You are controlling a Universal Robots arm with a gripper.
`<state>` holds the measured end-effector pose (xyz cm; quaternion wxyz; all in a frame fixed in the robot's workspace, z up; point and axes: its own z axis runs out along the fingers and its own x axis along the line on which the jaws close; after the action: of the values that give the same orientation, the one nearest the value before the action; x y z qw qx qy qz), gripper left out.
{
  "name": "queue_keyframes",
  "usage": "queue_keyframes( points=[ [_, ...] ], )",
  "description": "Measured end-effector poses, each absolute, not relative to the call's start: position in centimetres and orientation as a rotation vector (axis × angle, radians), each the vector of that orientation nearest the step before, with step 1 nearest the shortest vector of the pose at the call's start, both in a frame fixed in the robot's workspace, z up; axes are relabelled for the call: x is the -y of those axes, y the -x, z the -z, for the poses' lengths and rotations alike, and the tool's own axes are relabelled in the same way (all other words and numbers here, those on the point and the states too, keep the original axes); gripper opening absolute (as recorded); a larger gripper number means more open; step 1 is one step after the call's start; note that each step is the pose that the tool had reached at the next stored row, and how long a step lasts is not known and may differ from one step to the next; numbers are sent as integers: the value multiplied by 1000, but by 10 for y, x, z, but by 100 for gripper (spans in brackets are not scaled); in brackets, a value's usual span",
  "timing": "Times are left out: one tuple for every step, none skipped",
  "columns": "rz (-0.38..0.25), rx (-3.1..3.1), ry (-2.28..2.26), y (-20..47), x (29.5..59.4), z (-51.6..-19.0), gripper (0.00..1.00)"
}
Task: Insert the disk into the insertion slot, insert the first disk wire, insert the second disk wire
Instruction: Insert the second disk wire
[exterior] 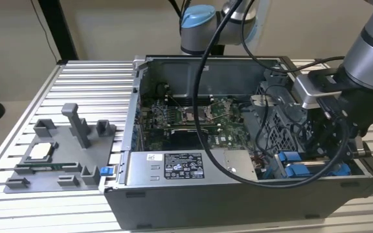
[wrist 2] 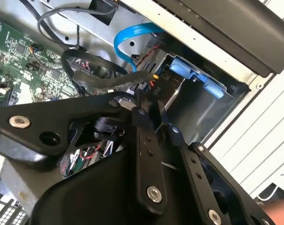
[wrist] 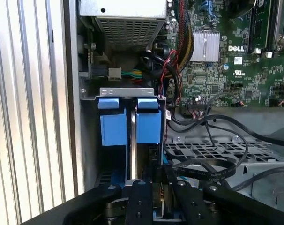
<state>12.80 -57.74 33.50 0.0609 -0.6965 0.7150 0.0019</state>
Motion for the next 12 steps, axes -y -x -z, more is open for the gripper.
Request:
queue_keyframes(
  points=[
    [-6, -2163, 2107, -128, 577, -339, 100],
    [-6, -2163, 2107, -128, 577, -344, 100],
    [-6, -2163, 2107, -128, 577, -349, 100],
    [-5, -2163, 2107, -128, 577, -353, 100],
    [-6, -2163, 2107, -128, 577, -358, 100],
    [-6, -2163, 2107, -128, 577, -362, 100],
    [-6, -2163, 2107, -128, 577, -367, 100],
    [-6, -2163, 2107, -128, 577, -371, 100],
    [-6, -2163, 2107, -128, 577, -376, 100],
    [-5, -2163, 2107, -128, 577, -381, 100],
    [-6, -2163, 2107, -128, 577, -385, 100],
    [-6, -2163, 2107, -128, 577, -390, 100]
  ],
)
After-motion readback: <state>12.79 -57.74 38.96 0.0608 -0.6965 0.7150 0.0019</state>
